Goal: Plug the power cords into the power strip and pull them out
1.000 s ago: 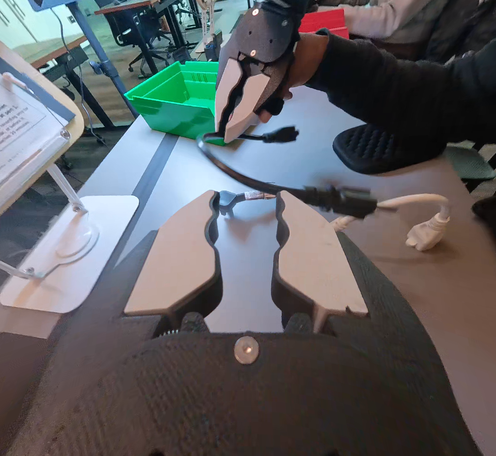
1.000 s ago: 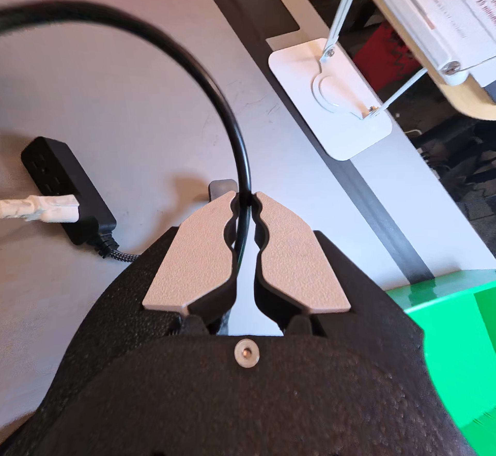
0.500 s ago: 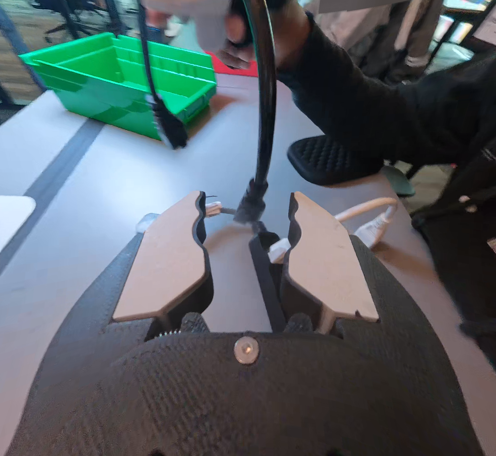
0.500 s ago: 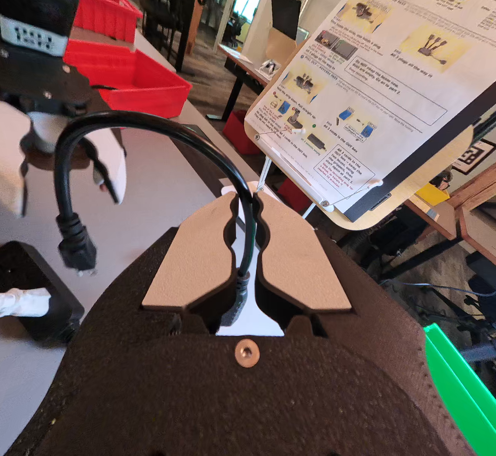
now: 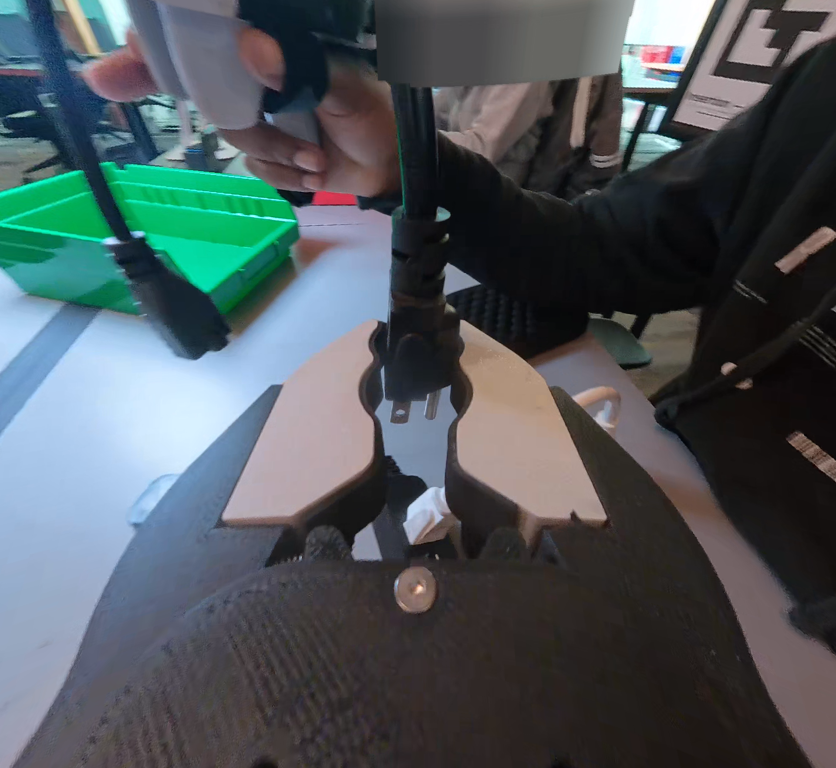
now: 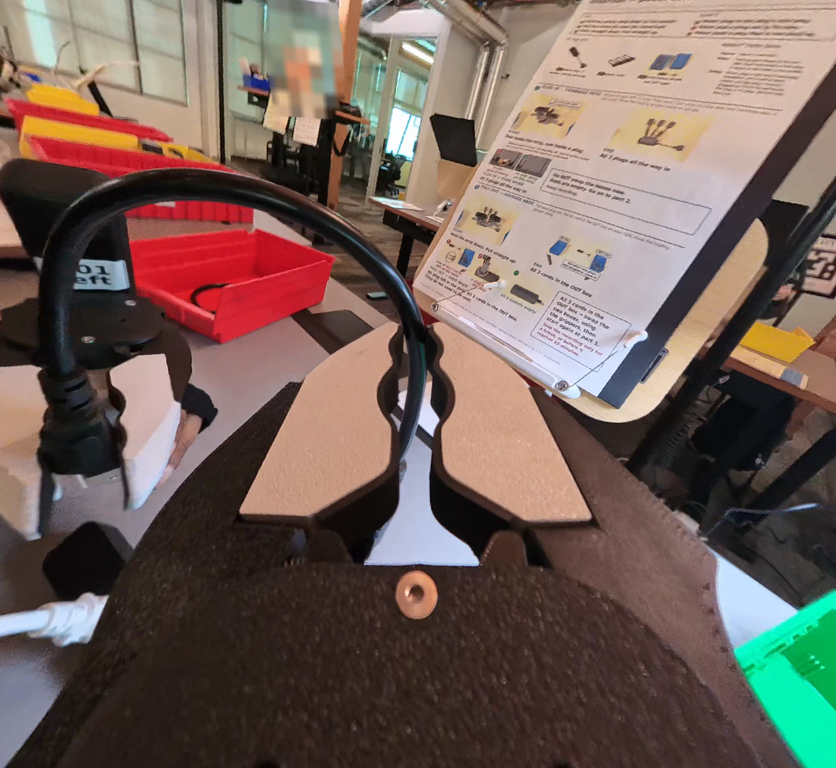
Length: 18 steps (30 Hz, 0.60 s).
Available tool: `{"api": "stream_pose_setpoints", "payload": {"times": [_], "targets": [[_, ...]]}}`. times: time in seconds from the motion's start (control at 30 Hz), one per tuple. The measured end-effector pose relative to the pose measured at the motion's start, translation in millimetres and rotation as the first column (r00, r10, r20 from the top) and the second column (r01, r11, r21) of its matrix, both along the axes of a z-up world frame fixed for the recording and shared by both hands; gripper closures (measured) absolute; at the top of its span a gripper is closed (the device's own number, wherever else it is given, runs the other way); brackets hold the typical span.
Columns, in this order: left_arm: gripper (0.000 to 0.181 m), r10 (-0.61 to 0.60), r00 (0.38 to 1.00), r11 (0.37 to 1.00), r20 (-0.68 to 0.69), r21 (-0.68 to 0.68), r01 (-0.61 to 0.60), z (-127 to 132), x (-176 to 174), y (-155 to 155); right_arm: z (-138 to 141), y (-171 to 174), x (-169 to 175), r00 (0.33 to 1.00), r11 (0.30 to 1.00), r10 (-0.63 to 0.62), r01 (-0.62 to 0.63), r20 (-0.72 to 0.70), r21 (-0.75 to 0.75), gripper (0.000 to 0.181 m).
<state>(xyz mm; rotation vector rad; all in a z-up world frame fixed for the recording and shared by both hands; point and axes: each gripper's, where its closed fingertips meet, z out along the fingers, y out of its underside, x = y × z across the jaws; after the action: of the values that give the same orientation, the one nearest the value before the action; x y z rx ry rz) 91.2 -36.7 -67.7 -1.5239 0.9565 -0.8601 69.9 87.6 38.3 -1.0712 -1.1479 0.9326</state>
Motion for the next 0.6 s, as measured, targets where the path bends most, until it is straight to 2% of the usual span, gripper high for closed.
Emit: {"api": "stream_pose_setpoints", "payload": {"times": [0.1,0.23,0.4,0.43,0.5,0.53,0.6], "targets": [[0.156,0.169,0.985,0.984,-0.031,0.054,-0.167,11,-14,16,-3,14,4,0.999,0.995,-0.024,0.022,-0.022,-0.094,0.172],[0.156,0.384,0.916,0.909,-0.116,0.222,-0.353,27,-35,28,-15,20,-2,0.999,0.984,-0.031,0.033,0.011,-0.172,0.17],[0.156,0.597,0.781,0.768,-0.183,0.414,-0.489,47,-72,35,-53,17,-17,0.973,0.986,-0.011,0.049,0.233,-0.159,0.157],[0.156,0.629,0.756,0.742,-0.184,0.434,-0.511,50,-81,36,-63,13,-20,0.96,0.985,0.019,0.029,0.28,-0.167,0.156],[0.156,0.703,0.684,0.673,-0.196,0.494,-0.55,55,-100,39,-80,-10,-27,0.925,0.969,0.17,-0.093,0.34,-0.229,0.156],[0.156,0.739,0.64,0.635,-0.208,0.532,-0.56,56,-110,40,-81,-26,-32,0.909,0.95,0.257,-0.175,0.327,-0.26,0.156],[0.156,0.802,0.549,0.561,-0.234,0.608,-0.561,57,-124,43,-69,-56,-43,0.902,0.906,0.374,-0.307,0.214,-0.291,0.156]]}}
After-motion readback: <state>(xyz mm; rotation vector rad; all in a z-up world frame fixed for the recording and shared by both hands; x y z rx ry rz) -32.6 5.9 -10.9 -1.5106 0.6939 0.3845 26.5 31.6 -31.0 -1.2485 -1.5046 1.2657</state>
